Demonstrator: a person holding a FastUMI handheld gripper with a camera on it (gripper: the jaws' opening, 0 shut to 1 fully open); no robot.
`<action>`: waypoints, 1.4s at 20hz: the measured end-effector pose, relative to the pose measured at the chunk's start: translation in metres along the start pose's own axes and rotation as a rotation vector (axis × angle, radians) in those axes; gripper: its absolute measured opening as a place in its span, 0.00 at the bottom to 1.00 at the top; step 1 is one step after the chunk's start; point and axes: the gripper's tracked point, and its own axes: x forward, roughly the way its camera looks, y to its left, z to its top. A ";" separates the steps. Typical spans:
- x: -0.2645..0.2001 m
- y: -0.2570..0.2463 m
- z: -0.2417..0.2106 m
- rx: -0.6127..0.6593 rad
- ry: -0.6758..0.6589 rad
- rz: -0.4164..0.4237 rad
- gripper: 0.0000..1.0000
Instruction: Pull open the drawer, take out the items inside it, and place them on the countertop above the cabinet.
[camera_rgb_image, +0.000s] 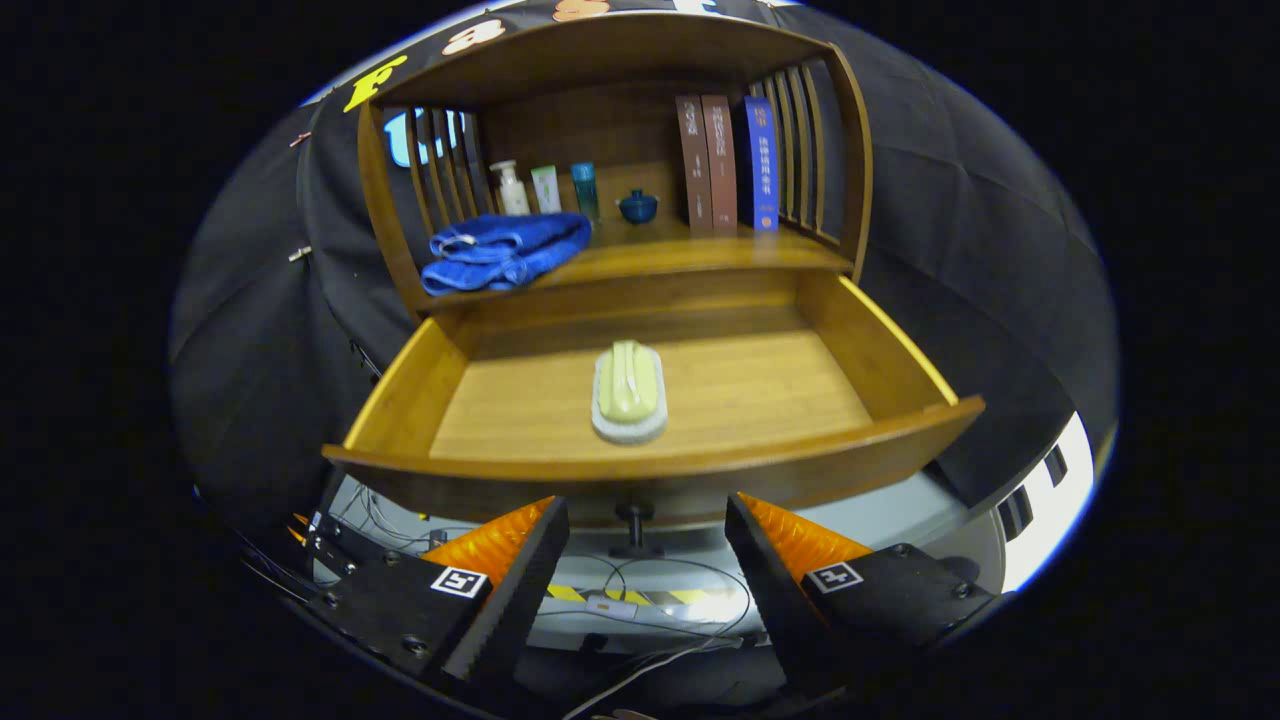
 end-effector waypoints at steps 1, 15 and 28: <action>0.001 0.007 0.016 0.002 -0.014 0.018 1.00; 0.172 0.018 0.064 -0.050 0.259 0.021 1.00; 0.208 0.014 0.034 -0.083 0.456 -0.013 0.27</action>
